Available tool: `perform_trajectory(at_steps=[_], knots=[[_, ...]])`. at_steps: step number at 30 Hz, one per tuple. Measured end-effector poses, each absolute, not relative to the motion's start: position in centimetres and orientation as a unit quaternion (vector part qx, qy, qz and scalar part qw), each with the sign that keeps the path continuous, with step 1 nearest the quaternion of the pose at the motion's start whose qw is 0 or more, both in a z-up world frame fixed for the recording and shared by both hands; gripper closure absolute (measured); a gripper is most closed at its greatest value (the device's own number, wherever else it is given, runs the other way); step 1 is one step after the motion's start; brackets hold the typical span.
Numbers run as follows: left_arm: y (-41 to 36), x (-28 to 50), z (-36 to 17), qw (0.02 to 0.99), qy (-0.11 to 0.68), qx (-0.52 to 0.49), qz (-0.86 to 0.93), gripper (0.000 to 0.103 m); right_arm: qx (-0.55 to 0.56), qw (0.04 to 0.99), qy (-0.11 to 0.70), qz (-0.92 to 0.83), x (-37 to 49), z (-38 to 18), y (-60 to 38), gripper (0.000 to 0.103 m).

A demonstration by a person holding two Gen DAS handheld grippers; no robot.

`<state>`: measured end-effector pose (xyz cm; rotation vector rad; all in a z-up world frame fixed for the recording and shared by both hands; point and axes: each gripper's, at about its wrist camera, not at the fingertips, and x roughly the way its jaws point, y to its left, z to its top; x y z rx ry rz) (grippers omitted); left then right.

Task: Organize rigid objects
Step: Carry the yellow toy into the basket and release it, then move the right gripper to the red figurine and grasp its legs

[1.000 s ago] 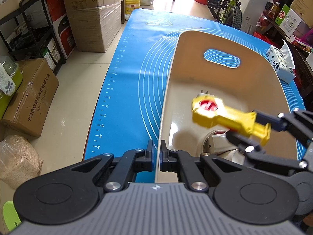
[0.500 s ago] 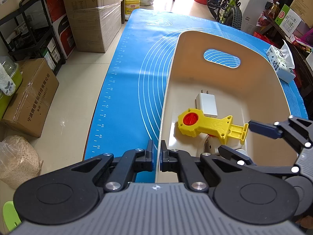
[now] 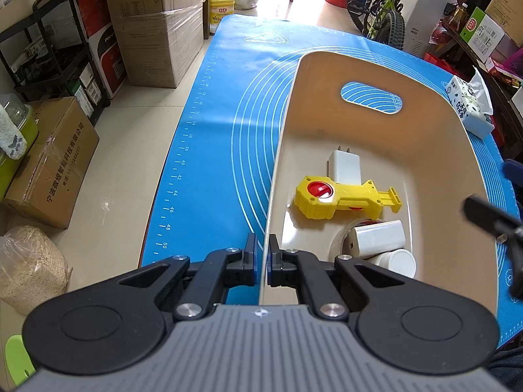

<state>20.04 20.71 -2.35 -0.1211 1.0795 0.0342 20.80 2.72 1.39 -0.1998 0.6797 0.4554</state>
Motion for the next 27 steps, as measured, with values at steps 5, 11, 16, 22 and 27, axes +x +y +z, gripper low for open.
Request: perform_trajectory(at_steps=[5, 11, 16, 22, 27], knots=[[20.7, 20.0, -2.4, 0.856, 0.514, -0.059, 0.016, 0.095, -0.094, 0.923, 0.327, 0.177, 21.2, 1.6, -0.8, 0.014], [20.7, 20.0, -2.4, 0.856, 0.514, -0.058, 0.016, 0.095, -0.073, 0.933, 0.331, 0.117, 22.7, -0.1, -6.0, 0.014], [20.7, 20.0, -2.3, 0.856, 0.514, -0.058, 0.016, 0.095, -0.054, 0.928, 0.36, 0.076, 24.3, -3.1, -9.2, 0.014], [20.8, 20.0, -2.3, 0.856, 0.514, -0.056, 0.017, 0.095, -0.053, 0.915, 0.398, 0.044, 26.2, -6.9, -11.0, 0.015], [20.9, 20.0, -2.3, 0.856, 0.514, -0.055, 0.017, 0.095, -0.063, 0.907, 0.414, 0.033, 27.0, -9.1, -11.0, 0.017]])
